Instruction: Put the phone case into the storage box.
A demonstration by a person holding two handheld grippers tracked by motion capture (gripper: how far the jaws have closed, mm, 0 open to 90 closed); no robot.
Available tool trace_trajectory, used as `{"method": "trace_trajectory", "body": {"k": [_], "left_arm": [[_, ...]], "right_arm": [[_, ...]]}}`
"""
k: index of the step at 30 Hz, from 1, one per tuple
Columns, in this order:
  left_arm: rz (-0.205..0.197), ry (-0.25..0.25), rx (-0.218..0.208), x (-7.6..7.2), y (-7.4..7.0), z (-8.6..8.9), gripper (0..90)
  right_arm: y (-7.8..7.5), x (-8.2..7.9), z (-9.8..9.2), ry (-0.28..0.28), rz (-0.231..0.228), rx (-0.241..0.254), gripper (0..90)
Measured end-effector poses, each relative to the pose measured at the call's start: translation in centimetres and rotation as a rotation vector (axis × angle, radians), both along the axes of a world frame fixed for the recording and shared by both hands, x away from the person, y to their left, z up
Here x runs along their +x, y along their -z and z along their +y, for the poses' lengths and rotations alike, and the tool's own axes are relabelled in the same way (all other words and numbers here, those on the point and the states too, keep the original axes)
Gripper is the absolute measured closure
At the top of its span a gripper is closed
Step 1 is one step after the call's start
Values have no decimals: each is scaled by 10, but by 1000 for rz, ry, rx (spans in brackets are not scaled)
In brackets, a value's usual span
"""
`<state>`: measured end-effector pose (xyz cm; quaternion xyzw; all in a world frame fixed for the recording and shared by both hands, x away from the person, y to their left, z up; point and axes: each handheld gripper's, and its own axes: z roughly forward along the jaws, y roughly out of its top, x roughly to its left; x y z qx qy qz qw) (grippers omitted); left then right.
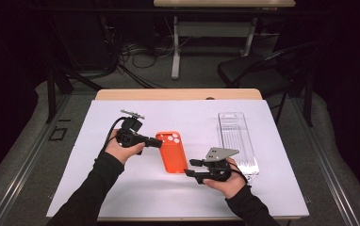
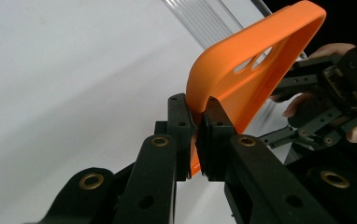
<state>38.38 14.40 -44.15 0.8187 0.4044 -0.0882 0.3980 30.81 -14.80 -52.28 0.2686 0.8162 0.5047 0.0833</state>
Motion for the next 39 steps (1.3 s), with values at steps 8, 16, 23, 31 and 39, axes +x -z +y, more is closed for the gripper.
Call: {"method": "trace_trajectory", "body": {"k": [8,16,23,31,39], "left_arm": [[3,-27,42,1,-6,-5,849],[3,-61,83,3,-11,-11,849],[9,-62,101,6,-14,-15,849],[27,-81,127,10,-17,-17,849],[66,-108,138,13,-17,-23,848]], "right_arm": [[-8,0,-2,30,-61,-6,506],[-18,5,-2,51,-62,-31,438],[-30,9,-2,95,-57,-79,364],[-40,15,-3,132,-72,-79,279],[-43,21,1,176,-85,-104,180]]}}
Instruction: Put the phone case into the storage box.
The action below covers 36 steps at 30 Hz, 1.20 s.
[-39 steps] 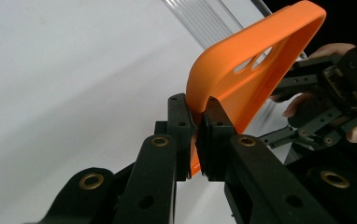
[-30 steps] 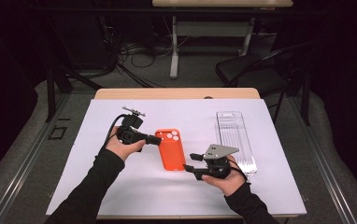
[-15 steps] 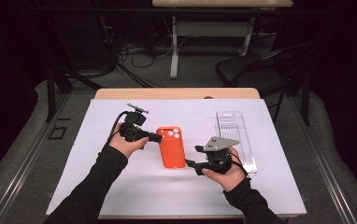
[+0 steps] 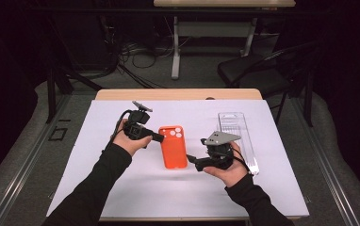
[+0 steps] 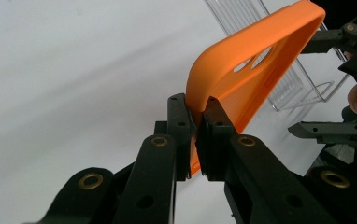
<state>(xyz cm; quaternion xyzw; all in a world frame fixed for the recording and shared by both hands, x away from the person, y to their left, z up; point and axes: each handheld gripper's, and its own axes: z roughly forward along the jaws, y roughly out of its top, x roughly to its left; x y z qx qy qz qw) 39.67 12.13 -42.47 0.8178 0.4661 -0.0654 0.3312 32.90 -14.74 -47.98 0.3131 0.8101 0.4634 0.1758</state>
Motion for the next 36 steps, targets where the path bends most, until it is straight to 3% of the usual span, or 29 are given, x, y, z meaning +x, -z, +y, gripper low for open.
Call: {"method": "trace_trajectory", "body": {"k": [12,21,27,30,32,36], "left_arm": [[19,-17,17,2,3,-10,849],[22,-19,35,0,5,-18,849],[21,-17,55,0,6,-21,848],[23,-21,63,-1,6,-22,849],[24,-21,65,-1,6,-23,848],[22,-11,78,-2,7,-25,849]], "right_arm": [[-7,6,1,42,-17,-17,148],[-11,6,6,25,-35,-63,157],[-17,7,10,12,-47,-93,217],[-21,7,14,20,-56,-149,240],[-24,7,16,22,-74,-156,252],[-29,7,22,19,-93,-179,333]]}}
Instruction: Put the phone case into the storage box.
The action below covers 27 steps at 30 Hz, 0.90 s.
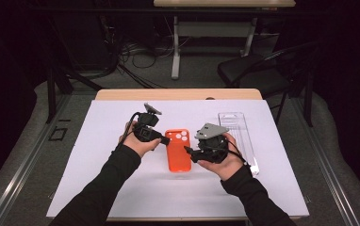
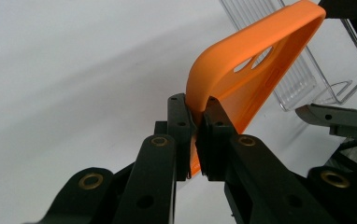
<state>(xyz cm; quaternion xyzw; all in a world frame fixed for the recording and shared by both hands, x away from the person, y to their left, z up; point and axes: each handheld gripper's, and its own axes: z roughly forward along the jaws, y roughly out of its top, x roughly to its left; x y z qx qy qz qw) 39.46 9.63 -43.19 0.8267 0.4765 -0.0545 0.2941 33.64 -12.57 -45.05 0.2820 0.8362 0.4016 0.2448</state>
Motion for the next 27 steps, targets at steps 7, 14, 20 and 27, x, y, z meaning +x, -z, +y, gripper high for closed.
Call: {"method": "trace_trajectory", "body": {"k": [7,14,20,27], "left_arm": [[3,-5,5,-1,0,-2,849],[3,2,8,-1,-1,-3,848],[0,7,16,-2,0,-5,849],[-2,10,24,-2,-1,-6,849]], "right_arm": [[-6,0,9,27,-21,-43,422],[-10,2,16,17,-26,-39,464],[-10,5,18,28,-19,-40,478],[-11,6,18,39,6,-27,566]]}}
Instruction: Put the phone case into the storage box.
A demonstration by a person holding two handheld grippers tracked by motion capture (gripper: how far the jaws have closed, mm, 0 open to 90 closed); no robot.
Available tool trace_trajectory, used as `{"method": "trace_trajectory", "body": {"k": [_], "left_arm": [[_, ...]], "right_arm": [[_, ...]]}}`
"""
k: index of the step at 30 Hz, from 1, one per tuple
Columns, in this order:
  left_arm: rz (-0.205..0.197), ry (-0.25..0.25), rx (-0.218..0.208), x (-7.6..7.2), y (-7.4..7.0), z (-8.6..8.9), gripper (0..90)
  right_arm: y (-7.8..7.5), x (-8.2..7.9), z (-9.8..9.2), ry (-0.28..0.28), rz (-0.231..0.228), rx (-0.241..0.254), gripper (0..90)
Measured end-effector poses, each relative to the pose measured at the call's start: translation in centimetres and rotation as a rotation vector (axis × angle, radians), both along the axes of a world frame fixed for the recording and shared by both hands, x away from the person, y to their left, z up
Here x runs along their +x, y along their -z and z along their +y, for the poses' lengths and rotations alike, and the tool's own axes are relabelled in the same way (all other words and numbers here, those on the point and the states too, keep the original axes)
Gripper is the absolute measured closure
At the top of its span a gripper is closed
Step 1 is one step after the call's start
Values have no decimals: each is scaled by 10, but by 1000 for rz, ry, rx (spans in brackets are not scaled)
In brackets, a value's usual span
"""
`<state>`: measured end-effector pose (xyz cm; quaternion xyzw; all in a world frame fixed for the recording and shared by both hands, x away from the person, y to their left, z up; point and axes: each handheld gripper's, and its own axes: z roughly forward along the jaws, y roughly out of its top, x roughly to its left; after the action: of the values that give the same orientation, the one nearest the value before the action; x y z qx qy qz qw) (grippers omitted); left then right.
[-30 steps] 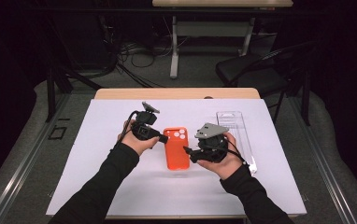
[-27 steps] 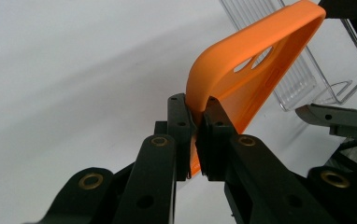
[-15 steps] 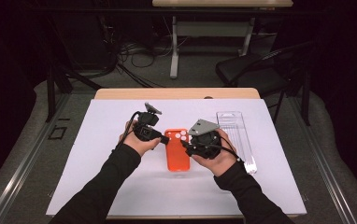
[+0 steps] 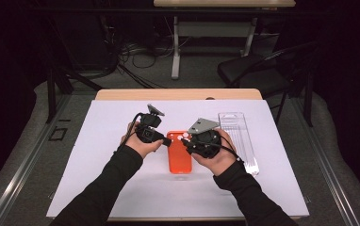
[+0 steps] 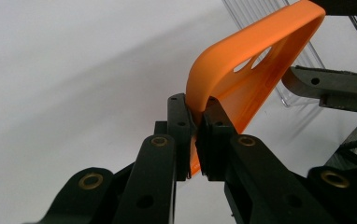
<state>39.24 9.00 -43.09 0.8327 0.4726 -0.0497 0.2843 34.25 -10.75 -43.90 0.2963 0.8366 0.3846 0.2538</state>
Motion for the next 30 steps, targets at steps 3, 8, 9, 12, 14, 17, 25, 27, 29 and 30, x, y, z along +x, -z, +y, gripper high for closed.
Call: {"method": "trace_trajectory", "body": {"k": [3,8,9,12,14,17,25,27,29,30], "left_arm": [[1,1,3,0,0,0,849],[1,-2,7,-1,0,-2,849],[0,1,9,-1,0,-2,849],[0,3,12,-2,0,-2,848],[-2,4,13,-2,-1,-3,849],[-5,3,16,-3,-1,-4,849],[-2,5,20,-3,-1,-5,849],[-2,3,22,-3,0,-5,848],[1,5,22,-3,0,-6,849],[1,6,22,-3,0,-6,848]], "right_arm": [[-1,0,1,7,-2,-3,576],[-2,1,2,18,-2,-1,612],[-2,1,2,20,-3,2,623],[-4,2,2,42,2,-3,661],[-5,3,2,47,6,-2,674],[-6,4,2,54,22,-2,695],[-4,4,4,68,40,-21,746],[-3,5,5,76,44,-23,757],[-3,5,4,83,47,-22,773],[-3,5,4,85,45,-25,776]]}}
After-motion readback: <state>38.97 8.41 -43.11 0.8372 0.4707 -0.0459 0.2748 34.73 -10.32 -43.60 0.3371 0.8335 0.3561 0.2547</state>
